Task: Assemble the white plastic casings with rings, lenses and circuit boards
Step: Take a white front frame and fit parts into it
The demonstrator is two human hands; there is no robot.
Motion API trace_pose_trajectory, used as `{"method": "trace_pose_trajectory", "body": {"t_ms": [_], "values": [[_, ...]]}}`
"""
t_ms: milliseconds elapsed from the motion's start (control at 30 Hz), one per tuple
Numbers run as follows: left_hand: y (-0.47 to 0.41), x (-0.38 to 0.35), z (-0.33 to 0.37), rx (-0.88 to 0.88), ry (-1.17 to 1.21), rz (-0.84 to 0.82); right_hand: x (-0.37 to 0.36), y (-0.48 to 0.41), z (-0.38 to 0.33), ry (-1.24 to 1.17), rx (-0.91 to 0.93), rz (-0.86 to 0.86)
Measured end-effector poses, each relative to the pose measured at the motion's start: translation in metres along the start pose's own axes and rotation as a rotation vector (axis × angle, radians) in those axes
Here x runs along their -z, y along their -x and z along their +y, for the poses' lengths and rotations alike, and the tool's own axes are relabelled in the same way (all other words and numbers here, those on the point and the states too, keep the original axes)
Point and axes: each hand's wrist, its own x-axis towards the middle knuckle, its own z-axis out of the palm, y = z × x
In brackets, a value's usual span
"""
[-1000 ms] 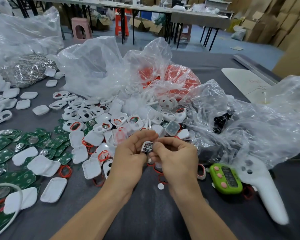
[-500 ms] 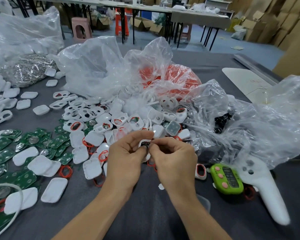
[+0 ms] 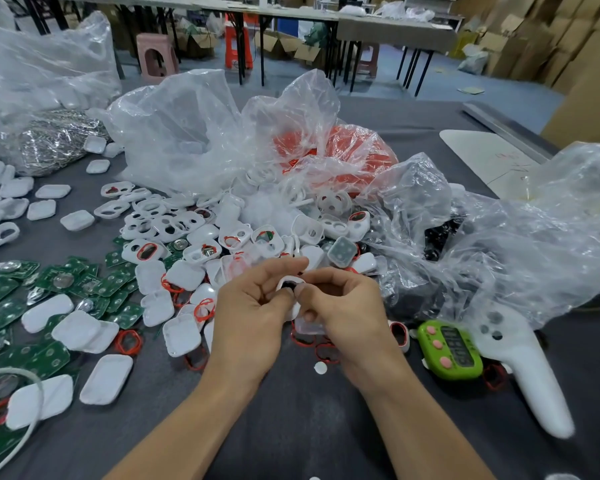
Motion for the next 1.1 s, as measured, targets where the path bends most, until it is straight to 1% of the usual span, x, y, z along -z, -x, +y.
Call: {"method": "trace_pose_trajectory", "body": {"t_ms": [67,167,300,500,567,700,800,867,933,1033,1100], "values": [[0.001,0.001,0.001,-0.012,-0.084,-0.009,0.001,0.000,-0.001,-0.004,0.009,0.010],[0.001,0.005,0.002,0.030,-0.098,-0.002,0.003,0.000,-0.003,-0.005,0.018,-0.006],[0.001,0.008,0.002,0.063,-0.183,-0.017,0.006,-0.002,-0.004,-0.013,0.009,-0.011],[-0.002,0.009,0.005,0.206,0.072,0.044,0.010,-0.001,-0.008,0.027,0.051,-0.068],[-0.002,0.008,0.006,0.197,0.054,0.067,0.008,0.001,-0.007,0.045,0.065,-0.049],[-0.003,0.007,0.007,0.177,-0.030,0.108,0.002,0.006,-0.006,0.095,0.161,0.065],[-0.004,0.006,0.007,0.158,-0.071,0.119,0.000,0.007,-0.004,0.104,0.200,0.105],[-0.004,0.007,0.007,0.122,-0.139,0.147,-0.003,0.007,-0.003,0.098,0.204,0.104],[-0.004,0.008,0.006,0.099,-0.176,0.175,-0.006,0.007,-0.002,0.083,0.164,0.067],[-0.001,0.008,0.006,0.086,-0.203,0.192,-0.007,0.005,0.001,0.263,0.159,0.042],[0.000,0.007,0.006,0.067,-0.264,0.146,-0.004,0.003,0.001,0.344,0.199,0.082]]}}
